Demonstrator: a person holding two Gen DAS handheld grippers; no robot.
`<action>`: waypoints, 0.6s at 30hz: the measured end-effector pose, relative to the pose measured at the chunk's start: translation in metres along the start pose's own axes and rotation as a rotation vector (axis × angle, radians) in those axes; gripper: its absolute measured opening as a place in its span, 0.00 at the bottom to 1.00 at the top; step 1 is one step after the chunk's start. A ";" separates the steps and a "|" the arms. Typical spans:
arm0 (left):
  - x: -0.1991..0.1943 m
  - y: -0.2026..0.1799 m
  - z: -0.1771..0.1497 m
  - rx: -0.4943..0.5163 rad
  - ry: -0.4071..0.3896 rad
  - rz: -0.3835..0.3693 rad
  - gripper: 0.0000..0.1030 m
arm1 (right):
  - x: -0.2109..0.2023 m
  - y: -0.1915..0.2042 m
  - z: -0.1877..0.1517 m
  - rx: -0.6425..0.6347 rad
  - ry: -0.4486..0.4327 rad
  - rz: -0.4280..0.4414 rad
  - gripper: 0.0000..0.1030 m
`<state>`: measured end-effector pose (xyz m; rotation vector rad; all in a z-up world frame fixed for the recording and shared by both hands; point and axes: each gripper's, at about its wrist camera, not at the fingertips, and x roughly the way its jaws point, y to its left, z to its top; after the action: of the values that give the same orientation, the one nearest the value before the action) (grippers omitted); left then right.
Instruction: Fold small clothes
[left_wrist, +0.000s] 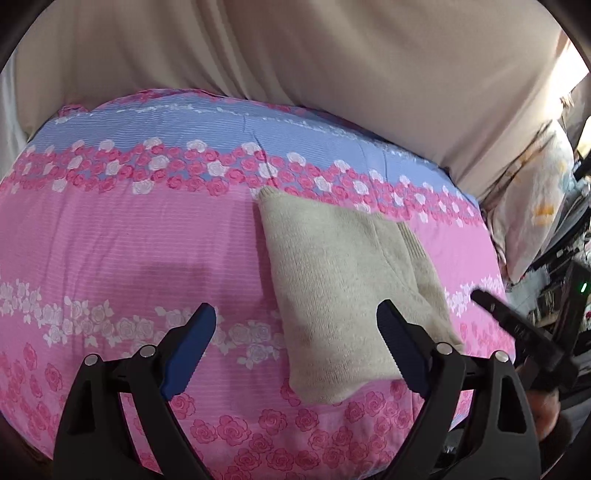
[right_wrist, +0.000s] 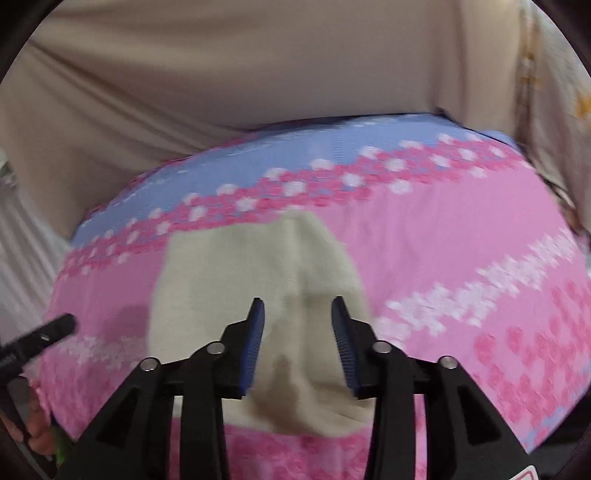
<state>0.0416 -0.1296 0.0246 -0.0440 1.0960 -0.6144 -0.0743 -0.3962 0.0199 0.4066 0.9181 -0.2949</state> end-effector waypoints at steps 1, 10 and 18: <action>0.002 -0.003 -0.001 0.013 0.011 -0.005 0.84 | 0.012 0.011 -0.001 -0.020 0.030 0.040 0.38; 0.017 0.024 -0.006 -0.093 0.082 0.015 0.84 | 0.077 0.015 -0.013 -0.055 0.178 -0.023 0.18; 0.012 0.059 -0.008 -0.184 0.065 0.062 0.84 | 0.031 0.070 -0.114 -0.333 0.255 0.224 0.27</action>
<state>0.0649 -0.0846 -0.0086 -0.1493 1.2099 -0.4609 -0.1078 -0.2840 -0.0517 0.2381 1.1376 0.1190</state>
